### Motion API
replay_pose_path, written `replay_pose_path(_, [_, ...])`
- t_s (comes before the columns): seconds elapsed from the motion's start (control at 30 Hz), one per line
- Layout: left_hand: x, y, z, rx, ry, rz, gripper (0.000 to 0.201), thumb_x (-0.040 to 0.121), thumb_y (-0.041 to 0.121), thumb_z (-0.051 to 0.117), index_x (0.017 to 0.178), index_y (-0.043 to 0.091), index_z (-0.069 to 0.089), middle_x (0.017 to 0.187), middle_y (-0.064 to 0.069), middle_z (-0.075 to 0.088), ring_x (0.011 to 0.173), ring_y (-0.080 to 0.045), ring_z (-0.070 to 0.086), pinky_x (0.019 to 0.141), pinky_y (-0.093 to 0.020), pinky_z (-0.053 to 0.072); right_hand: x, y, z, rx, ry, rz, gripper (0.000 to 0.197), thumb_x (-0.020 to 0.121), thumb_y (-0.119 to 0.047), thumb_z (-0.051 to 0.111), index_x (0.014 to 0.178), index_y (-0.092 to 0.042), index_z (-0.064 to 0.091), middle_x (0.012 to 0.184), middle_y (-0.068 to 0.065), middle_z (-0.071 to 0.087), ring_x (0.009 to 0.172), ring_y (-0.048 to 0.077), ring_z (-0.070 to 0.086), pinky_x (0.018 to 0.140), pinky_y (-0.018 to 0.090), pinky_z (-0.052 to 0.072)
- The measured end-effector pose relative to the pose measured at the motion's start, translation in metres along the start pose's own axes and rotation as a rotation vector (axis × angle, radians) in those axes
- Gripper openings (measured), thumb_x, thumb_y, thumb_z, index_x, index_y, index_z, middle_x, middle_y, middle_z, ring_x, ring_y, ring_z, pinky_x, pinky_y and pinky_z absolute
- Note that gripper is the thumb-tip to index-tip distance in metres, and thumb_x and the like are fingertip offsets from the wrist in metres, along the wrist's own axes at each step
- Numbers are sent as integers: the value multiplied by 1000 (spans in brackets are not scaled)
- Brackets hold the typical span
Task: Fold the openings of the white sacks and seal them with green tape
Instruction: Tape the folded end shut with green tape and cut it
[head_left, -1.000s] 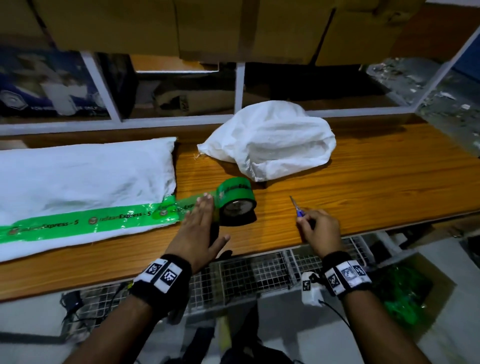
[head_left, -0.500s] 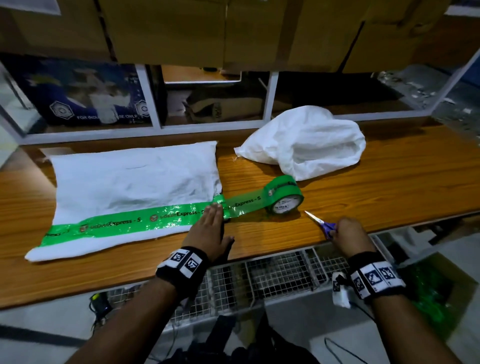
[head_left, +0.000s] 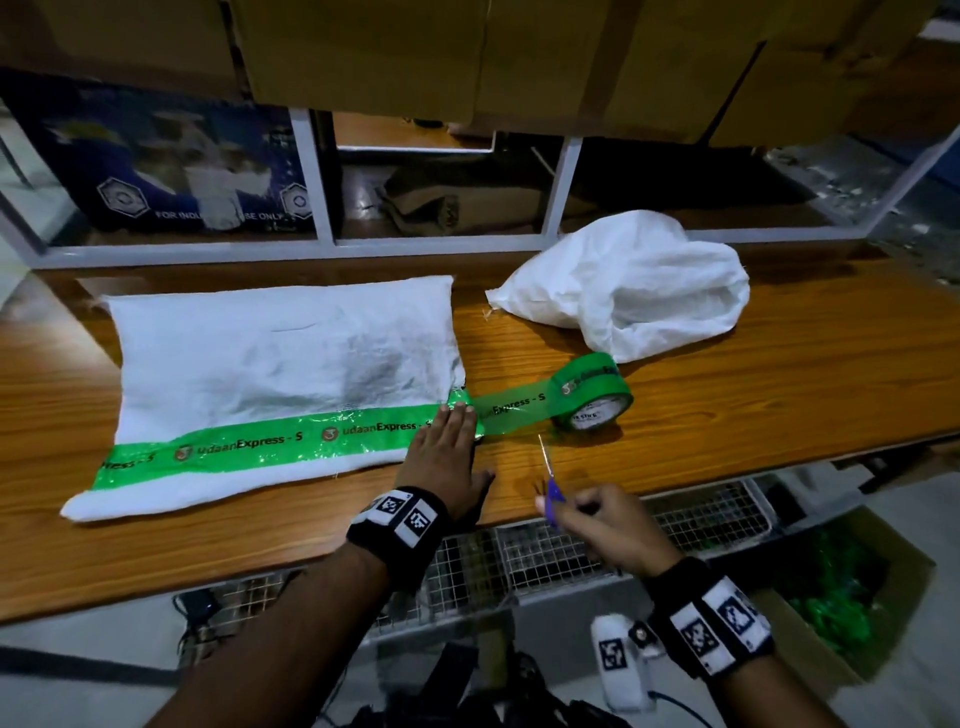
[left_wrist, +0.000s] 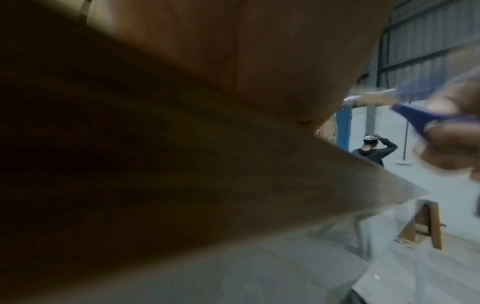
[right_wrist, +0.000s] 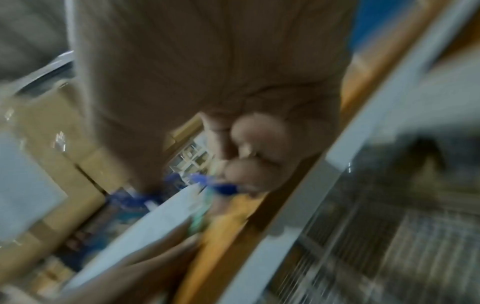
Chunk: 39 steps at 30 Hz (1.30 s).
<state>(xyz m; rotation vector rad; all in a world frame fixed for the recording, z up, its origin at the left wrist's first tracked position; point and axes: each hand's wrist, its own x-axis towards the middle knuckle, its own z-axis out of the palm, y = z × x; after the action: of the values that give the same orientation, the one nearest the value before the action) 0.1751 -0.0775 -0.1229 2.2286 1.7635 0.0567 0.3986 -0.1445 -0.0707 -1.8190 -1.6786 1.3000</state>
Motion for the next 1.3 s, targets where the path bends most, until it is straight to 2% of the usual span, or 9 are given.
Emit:
replay_pose_path(0.1, [-1,0,1,-17,14,2,83,99,56,36,158,14,-5,166,-4,-9,153,-21,-7,124,-39,3,17,-16,8,260,-148,167,59,78,-73,62,69,-15,67,51,0,48,39,14,37,43,20,24])
replay_pose_path(0.27, [2,-4,1,-104,2,1,83,100,50,43,158,14,-4,166,-6,-8,153,-21,-7,122,-36,-1,43,-20,8,303,-338,270,66,73,-82,55,73,-17,67,56,-3,45,39,9,27,38,19,18])
replay_pose_path(0.33, [4,-5,-3,-142,-22,10,82,100,46,44,158,13,-3,166,-7,-7,153,-22,-6,122,-36,-1,50,-20,5,304,-368,277,65,76,-81,52,72,-18,67,57,-4,44,41,9,25,39,19,18])
replay_pose_path(0.57, [5,-10,-7,-149,-84,22,79,102,41,44,158,12,-4,166,-8,-6,153,-22,-7,124,-38,1,67,-31,5,299,-353,248,53,87,-68,53,66,-21,62,54,-5,42,38,8,21,40,19,14])
replay_pose_path(0.83, [7,-8,-8,-148,-86,16,79,102,40,44,158,11,-2,166,-9,-5,153,-24,-5,124,-40,3,70,-26,7,318,-316,160,36,96,-44,58,72,-18,59,50,-5,41,35,7,26,39,19,16])
replay_pose_path(1.0, [7,-8,-5,-158,-76,15,79,102,41,44,158,11,-4,166,-9,-5,153,-23,-6,124,-40,2,72,-26,7,356,-364,267,46,90,-59,55,66,-20,59,54,-5,37,39,8,19,37,20,13])
replay_pose_path(1.2, [6,-10,-4,-187,-58,18,80,101,40,46,158,11,-2,166,-9,-4,153,-23,-5,123,-39,2,85,-30,8,381,-374,309,49,88,-63,55,65,-20,59,53,-5,37,37,8,19,35,18,14])
replay_pose_path(1.3, [6,-9,-5,-180,-58,22,80,101,39,46,158,10,-3,166,-9,-4,153,-23,-5,122,-37,1,94,-32,10,384,-392,329,50,82,-67,58,68,-19,59,55,-5,37,38,8,20,33,18,16])
